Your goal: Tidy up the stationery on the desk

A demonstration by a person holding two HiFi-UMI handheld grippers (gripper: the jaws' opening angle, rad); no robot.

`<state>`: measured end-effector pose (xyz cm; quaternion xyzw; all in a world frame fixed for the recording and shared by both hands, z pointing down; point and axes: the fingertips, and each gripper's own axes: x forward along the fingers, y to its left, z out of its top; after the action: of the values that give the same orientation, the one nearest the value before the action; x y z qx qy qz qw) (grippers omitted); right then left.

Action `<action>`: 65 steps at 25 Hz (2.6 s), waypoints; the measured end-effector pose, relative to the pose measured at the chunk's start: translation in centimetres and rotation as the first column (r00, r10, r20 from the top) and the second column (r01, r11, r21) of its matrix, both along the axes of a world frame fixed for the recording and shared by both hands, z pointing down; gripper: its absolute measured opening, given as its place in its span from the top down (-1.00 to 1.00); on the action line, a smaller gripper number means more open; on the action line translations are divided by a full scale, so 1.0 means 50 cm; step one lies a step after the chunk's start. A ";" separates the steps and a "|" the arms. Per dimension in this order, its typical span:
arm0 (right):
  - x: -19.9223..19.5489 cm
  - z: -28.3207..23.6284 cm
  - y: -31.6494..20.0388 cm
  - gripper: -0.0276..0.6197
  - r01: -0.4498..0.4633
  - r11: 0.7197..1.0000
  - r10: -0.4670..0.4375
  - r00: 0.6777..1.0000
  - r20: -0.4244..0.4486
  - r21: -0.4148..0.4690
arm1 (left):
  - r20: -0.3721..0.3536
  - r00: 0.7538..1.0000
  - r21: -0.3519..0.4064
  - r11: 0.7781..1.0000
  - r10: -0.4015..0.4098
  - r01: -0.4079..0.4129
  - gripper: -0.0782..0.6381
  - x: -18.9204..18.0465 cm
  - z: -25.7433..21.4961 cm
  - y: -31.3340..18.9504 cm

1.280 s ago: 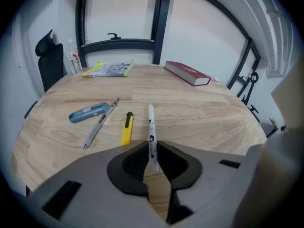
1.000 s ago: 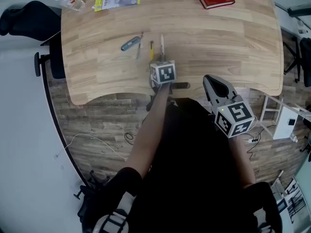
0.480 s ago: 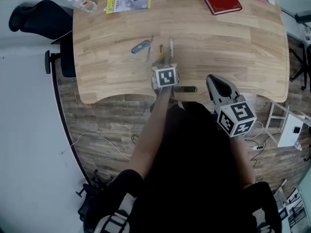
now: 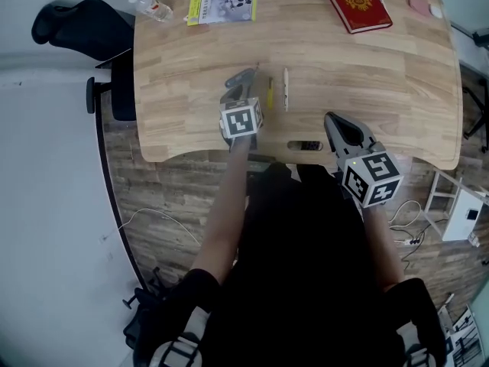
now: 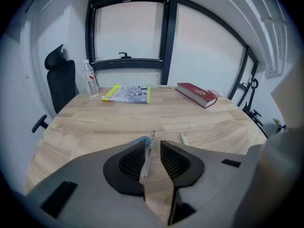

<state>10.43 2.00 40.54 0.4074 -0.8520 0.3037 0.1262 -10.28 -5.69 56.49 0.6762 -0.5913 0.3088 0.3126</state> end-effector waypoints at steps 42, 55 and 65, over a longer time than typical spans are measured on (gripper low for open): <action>-0.230 0.027 -0.029 0.87 -0.128 0.988 0.119 0.988 -0.100 -0.090 | -0.019 0.917 -0.209 0.896 0.397 -0.392 0.37 -0.148 0.173 -0.039; -0.147 0.015 -0.030 0.88 -0.012 0.998 0.008 0.997 -0.072 -0.059 | -0.058 0.986 -0.146 0.976 0.157 -0.164 0.37 -0.115 0.112 -0.019; -0.024 0.003 -0.016 0.87 -0.033 0.999 0.031 0.998 -0.060 -0.031 | -0.080 0.985 -0.058 0.986 0.154 -0.159 0.37 0.115 0.036 -0.030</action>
<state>9.21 1.18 40.70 0.4277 -0.8363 0.3070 0.1530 -4.53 -7.21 58.31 0.7213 -0.5139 0.3256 0.3312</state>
